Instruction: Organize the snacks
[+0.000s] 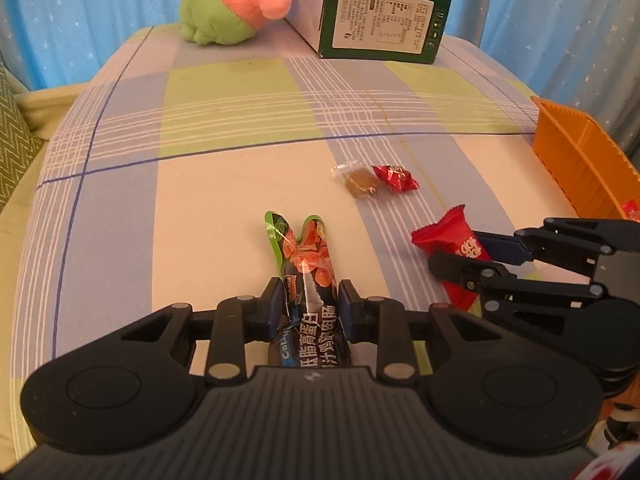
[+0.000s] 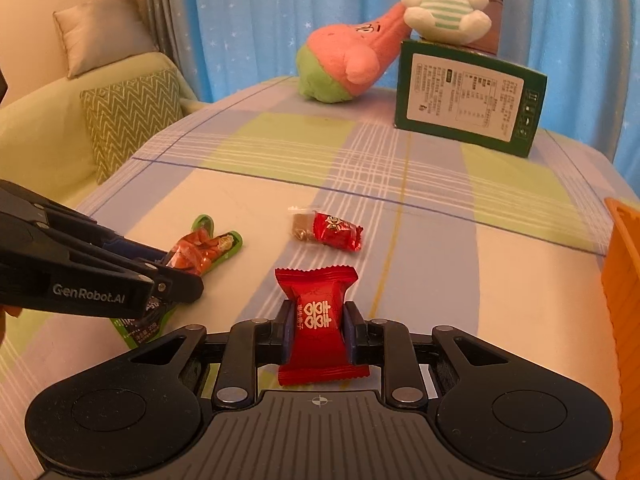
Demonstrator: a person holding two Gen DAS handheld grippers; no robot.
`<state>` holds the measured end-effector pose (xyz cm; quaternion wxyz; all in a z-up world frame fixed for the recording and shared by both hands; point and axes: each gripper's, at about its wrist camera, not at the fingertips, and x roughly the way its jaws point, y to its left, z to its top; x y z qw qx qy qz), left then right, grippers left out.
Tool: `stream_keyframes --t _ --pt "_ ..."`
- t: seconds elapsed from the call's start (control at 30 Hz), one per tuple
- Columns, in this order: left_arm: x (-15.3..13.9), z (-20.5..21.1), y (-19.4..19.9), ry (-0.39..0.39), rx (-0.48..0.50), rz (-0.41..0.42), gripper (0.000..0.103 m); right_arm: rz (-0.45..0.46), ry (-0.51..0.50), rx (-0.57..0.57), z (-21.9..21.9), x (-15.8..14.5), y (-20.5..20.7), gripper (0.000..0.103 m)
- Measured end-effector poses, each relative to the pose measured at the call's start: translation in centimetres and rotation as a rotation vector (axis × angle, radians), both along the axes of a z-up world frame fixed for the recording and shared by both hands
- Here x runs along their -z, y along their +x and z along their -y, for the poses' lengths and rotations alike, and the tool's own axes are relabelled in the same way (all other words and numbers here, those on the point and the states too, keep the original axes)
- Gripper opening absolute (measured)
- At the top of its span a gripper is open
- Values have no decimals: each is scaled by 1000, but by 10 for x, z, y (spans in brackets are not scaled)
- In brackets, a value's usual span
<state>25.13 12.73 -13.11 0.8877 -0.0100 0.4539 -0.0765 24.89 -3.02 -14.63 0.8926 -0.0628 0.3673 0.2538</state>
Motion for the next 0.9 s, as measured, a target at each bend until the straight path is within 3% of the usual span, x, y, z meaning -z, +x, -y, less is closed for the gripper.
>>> stream_keyframes --t 0.27,0.43,0.9 --pt "3 15 1 96 -2 35 27 -6 16 0 2 2 3 24" --pt "1 18 -2 79 -32 33 26 -17 39 28 10 -3 1 24" --pt "-31 75 -21 24 61 98 26 -5 82 177 84 -56 -24 24"
